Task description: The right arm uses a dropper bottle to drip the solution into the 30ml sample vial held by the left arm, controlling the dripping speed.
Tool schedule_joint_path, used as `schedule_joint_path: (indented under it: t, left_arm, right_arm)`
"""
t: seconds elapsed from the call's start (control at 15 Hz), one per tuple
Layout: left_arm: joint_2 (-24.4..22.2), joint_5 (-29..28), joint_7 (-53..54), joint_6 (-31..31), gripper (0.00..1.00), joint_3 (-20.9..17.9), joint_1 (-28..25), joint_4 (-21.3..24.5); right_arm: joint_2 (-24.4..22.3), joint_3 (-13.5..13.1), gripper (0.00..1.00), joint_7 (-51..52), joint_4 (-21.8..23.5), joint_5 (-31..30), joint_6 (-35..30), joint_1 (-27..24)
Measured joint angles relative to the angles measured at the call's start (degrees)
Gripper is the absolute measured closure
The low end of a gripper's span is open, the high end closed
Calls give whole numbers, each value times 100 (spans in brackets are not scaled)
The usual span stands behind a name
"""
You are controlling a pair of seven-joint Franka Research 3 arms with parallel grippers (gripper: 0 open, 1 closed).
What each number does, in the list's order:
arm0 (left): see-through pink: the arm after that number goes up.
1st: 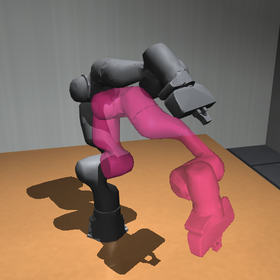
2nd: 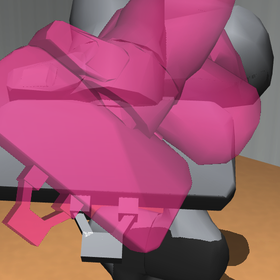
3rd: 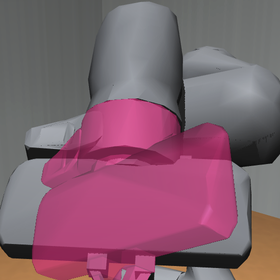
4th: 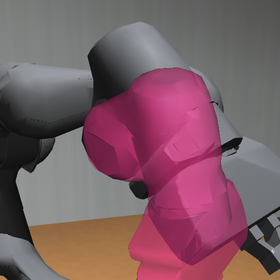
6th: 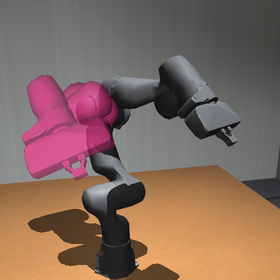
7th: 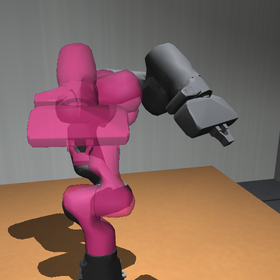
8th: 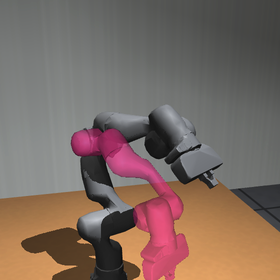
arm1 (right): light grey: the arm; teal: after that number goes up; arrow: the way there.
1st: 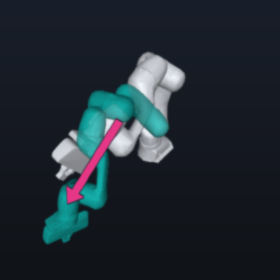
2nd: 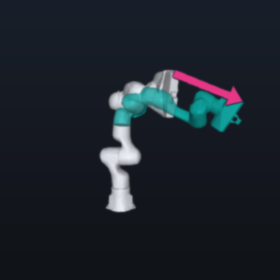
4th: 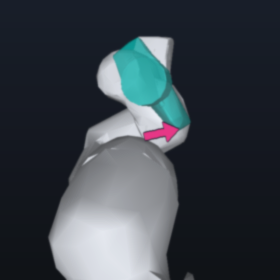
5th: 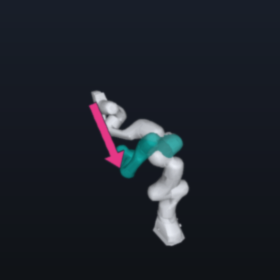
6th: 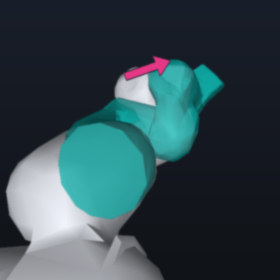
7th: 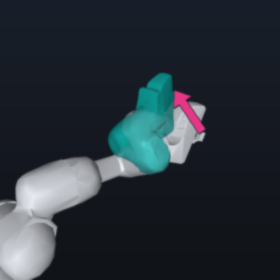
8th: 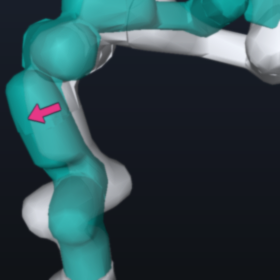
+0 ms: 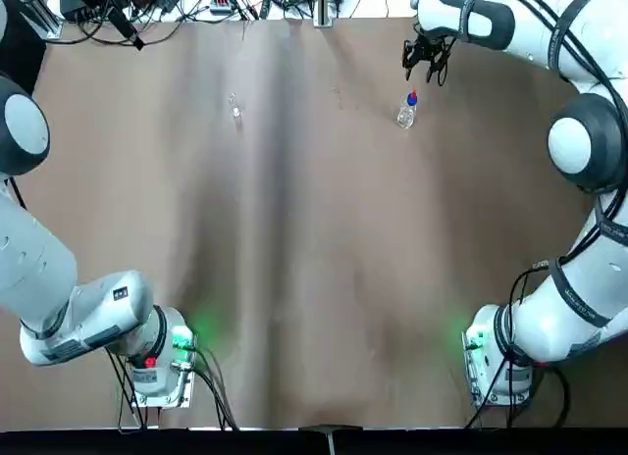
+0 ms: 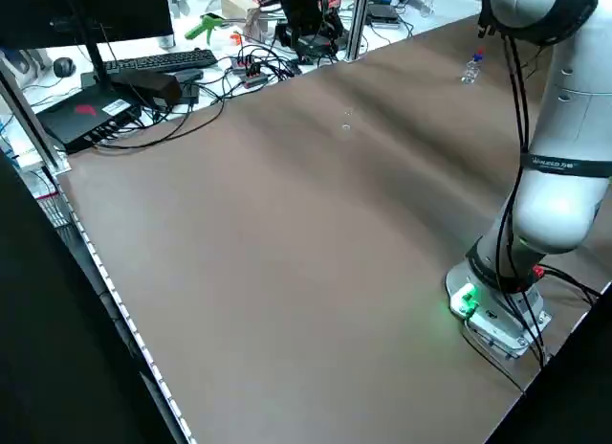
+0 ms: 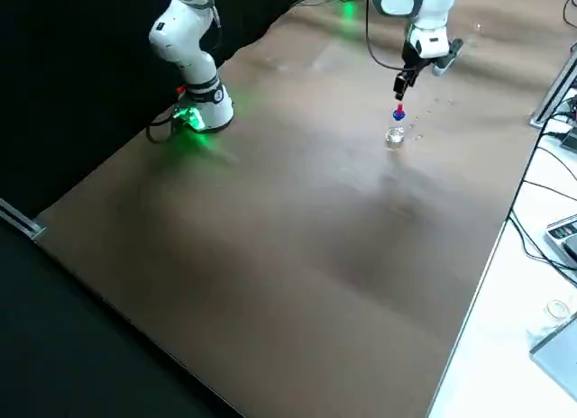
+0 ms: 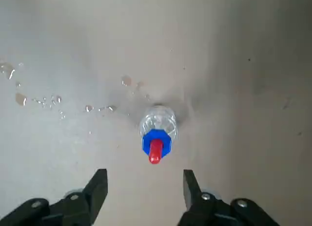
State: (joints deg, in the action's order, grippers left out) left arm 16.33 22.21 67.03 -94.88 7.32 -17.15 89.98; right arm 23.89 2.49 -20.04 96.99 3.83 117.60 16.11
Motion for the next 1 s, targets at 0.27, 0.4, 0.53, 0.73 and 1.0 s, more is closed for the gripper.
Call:
schedule_joint_path:
  t: [0.27,0.4,0.53,0.73,1.0]
  left_arm:
    - [354,595,1355,-223,0,7,-40,-1]
    - [542,827,2020,-324,0,41,-14,0]
    - [715,916,2441,-454,0,64,52,0]
    - [1051,987,2823,-686,0,102,106,9]
    - [1716,1404,3676,-1584,0,215,211,58]
  right_arm:
    - [92,-45,40,-3,-17,0,58,-33]
    - [161,-62,41,-3,-17,0,163,-36]
    - [233,-72,42,-3,-17,0,201,-38]
    - [306,-79,44,-3,-17,0,213,-40]
    - [346,-81,45,-4,-17,0,225,-40]
